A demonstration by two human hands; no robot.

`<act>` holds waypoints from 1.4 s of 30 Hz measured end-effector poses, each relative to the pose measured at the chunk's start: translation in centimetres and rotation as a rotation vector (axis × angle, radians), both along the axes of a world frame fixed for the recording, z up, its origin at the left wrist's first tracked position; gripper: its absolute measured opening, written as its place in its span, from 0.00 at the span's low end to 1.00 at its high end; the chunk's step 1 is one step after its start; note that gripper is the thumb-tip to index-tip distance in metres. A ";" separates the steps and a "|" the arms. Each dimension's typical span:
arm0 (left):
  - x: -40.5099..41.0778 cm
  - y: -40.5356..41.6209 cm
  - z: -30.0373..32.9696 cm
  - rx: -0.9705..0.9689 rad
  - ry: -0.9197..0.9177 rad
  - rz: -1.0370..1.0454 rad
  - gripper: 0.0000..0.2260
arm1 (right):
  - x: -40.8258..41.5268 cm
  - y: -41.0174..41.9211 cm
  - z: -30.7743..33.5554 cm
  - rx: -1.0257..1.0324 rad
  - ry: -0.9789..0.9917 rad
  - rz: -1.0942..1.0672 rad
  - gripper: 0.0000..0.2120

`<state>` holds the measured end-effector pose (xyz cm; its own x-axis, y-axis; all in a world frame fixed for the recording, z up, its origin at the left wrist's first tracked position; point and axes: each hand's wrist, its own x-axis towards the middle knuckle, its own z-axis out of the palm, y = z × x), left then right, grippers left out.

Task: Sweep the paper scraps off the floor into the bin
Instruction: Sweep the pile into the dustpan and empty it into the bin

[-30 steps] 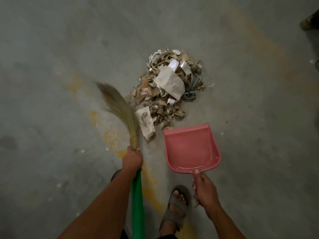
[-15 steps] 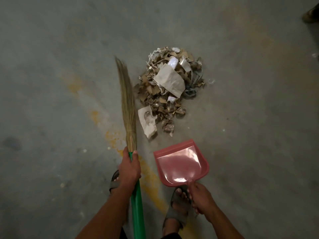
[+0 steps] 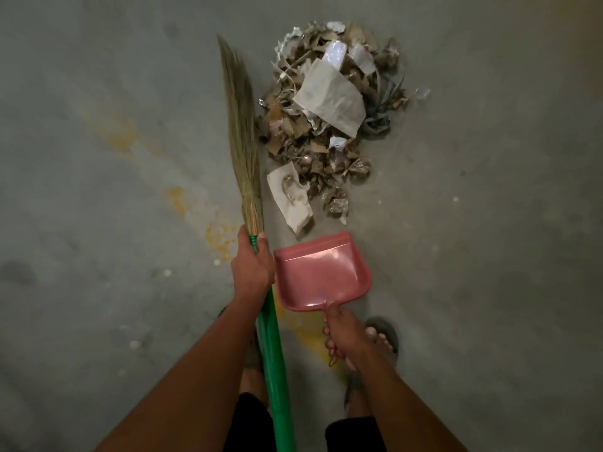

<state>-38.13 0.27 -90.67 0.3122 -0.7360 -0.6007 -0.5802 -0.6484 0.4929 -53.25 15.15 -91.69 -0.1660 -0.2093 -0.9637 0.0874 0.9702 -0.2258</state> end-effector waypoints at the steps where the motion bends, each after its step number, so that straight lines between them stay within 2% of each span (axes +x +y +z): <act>1: 0.3 -0.3 0.0 -0.009 0.007 -0.020 0.31 | 0.6 -0.1 -0.5 0.004 0.010 -0.021 0.23; 8: 3.5 -1.6 -1.4 -0.010 0.038 -0.067 0.29 | 2.6 -3.3 -2.9 -0.002 0.094 -0.121 0.27; 15: 5.0 -3.1 -2.4 -0.051 0.057 -0.054 0.27 | 2.3 -10.0 -4.6 -0.070 0.067 -0.257 0.23; 20: 4.0 -5.1 -1.7 -0.082 0.095 -0.091 0.26 | 0.7 -14.3 -5.5 -0.093 0.041 -0.255 0.22; 27: -0.7 -9.2 -0.8 -0.155 0.160 -0.301 0.25 | -0.9 -16.6 -6.1 -0.031 0.025 -0.246 0.22; 31: -3.3 -11.2 -2.7 -0.055 0.077 -0.444 0.28 | -0.7 -15.8 -7.4 -0.017 0.036 -0.232 0.22; 35: -2.8 -9.1 -5.2 0.124 0.003 -0.569 0.30 | -0.6 -15.4 -8.5 -0.070 0.062 -0.215 0.24; 37: -2.0 -6.5 -5.3 0.150 -0.022 -0.612 0.30 | -0.5 -15.5 -8.6 -0.120 0.068 -0.229 0.25; 40: -0.5 -3.3 -4.2 0.133 0.039 -0.605 0.30 | -0.4 -15.4 -8.4 -0.167 0.062 -0.263 0.24; 42: 0.6 -1.8 -3.1 0.113 0.124 -0.522 0.29 | -0.5 -15.1 -8.3 -0.183 0.056 -0.274 0.24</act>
<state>-37.54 -1.48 -93.82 -0.1549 -0.7028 -0.6943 -0.7811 -0.3432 0.5216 -53.72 0.08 -99.98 -0.2916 -0.3184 -0.9020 0.3217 0.8554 -0.4059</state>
